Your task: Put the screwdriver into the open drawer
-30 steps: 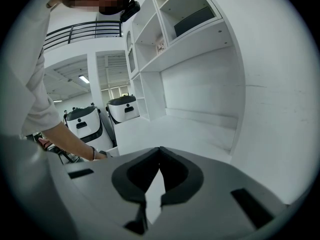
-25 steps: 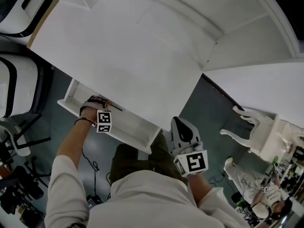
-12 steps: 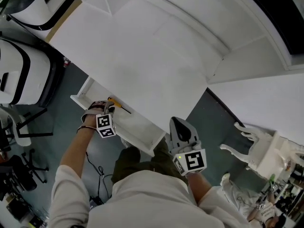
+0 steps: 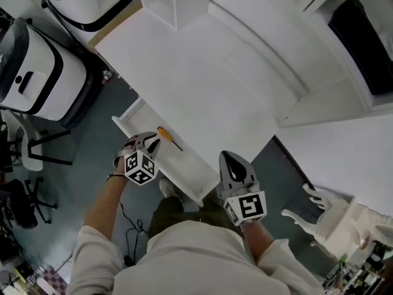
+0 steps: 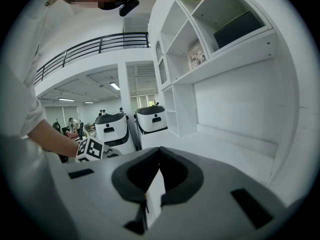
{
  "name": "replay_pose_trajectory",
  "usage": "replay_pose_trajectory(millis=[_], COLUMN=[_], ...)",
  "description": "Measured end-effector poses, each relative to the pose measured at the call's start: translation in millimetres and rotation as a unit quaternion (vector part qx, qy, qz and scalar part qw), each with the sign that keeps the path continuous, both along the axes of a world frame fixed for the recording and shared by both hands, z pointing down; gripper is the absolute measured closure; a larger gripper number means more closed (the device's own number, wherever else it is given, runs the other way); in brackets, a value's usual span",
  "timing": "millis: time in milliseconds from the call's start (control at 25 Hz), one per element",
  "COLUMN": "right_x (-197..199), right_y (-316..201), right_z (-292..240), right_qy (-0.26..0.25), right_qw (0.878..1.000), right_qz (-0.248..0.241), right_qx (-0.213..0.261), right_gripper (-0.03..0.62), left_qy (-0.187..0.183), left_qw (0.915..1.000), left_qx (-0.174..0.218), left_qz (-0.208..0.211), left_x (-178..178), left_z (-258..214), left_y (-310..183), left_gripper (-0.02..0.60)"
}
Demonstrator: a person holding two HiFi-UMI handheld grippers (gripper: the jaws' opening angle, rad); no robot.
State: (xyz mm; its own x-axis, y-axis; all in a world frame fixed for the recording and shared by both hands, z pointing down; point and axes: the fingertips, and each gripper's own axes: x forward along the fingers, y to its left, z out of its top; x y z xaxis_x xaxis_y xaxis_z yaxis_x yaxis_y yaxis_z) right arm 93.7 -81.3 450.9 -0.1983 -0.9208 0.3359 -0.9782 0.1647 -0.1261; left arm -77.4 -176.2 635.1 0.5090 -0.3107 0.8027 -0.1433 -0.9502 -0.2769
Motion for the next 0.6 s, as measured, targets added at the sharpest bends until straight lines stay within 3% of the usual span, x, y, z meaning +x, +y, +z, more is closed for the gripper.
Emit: replay_pose_trajectory(millis=[200, 400, 600], right_x=[-14, -23, -30], right_y=[-3, -4, -5], right_z=[-9, -15, -21], right_qy=[0.005, 0.007, 0.009], right_qw=[1.000, 0.999, 0.999], right_qz=[-0.023, -0.036, -0.047], right_qx=[0.009, 0.015, 0.020], right_gripper=[0.591, 0.591, 0.591], left_qy=[0.047, 0.096, 0.186], left_qw=[0.9978, 0.9903, 0.9656], left_qx=[-0.002, -0.006, -0.021], left_qz=[-0.048, -0.101, -0.180], left_x=[-9, -21, -33], left_z=[-30, -56, -97], left_y=[5, 9, 8], left_gripper=[0.499, 0.499, 0.499])
